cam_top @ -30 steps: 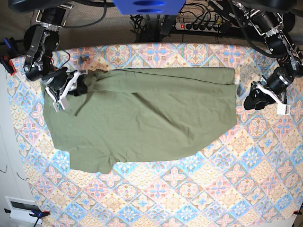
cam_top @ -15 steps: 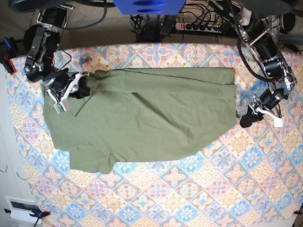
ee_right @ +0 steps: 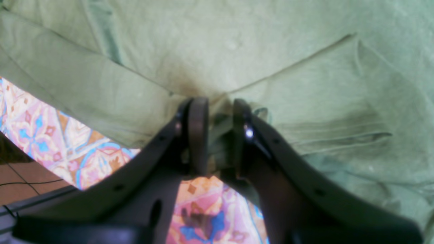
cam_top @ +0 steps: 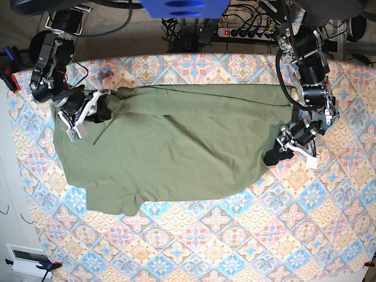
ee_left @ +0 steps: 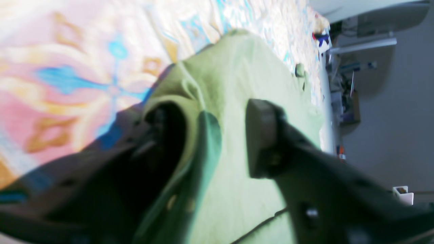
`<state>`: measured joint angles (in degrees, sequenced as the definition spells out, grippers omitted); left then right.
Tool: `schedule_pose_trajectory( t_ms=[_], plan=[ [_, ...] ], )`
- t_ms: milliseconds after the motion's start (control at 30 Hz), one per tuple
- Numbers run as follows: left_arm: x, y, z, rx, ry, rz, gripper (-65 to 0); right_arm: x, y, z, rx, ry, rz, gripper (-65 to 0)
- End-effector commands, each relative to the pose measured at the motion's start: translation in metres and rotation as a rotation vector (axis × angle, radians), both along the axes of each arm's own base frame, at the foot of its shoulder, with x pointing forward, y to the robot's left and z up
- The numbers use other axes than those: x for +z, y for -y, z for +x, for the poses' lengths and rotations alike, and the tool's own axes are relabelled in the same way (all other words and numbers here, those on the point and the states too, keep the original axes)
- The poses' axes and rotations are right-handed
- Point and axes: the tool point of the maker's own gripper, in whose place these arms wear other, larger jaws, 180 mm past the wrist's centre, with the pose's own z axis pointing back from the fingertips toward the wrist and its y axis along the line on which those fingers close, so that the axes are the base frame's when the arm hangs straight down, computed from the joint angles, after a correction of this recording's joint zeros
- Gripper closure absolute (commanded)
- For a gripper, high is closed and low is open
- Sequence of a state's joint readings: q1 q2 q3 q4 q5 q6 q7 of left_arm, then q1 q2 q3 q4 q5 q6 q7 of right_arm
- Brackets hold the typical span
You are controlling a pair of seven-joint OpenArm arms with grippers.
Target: Layout the t-shirt on the table in an organized manner, then fold the t-shirt properly
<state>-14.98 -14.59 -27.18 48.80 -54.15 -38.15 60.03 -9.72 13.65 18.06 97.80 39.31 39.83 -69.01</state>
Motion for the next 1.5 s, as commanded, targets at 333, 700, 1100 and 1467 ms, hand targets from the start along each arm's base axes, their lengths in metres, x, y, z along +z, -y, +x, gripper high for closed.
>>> schedule_pose_trajectory(
  t_ms=[333,700,1100,1467],
  plan=[
    [0.043,0.029,-0.049,-0.356,0.193,0.551,0.0,0.014,0.004,0.009,0.0,0.053,0.001,-12.5],
    [-0.026,-0.022,-0.089,-0.305,-0.078,0.598,-20.6,0.013,0.002,0.009,0.007,0.047,0.0,-12.5],
    [0.026,-0.066,-0.08,-0.054,0.013,0.297,-58.3,0.013,0.002,0.009,0.008,0.048,-0.002,-12.6],
    [0.026,-0.088,-0.042,0.096,0.024,0.131,-54.5,0.013,0.002,0.009,0.007,0.048,0.001,-12.5]
  ],
)
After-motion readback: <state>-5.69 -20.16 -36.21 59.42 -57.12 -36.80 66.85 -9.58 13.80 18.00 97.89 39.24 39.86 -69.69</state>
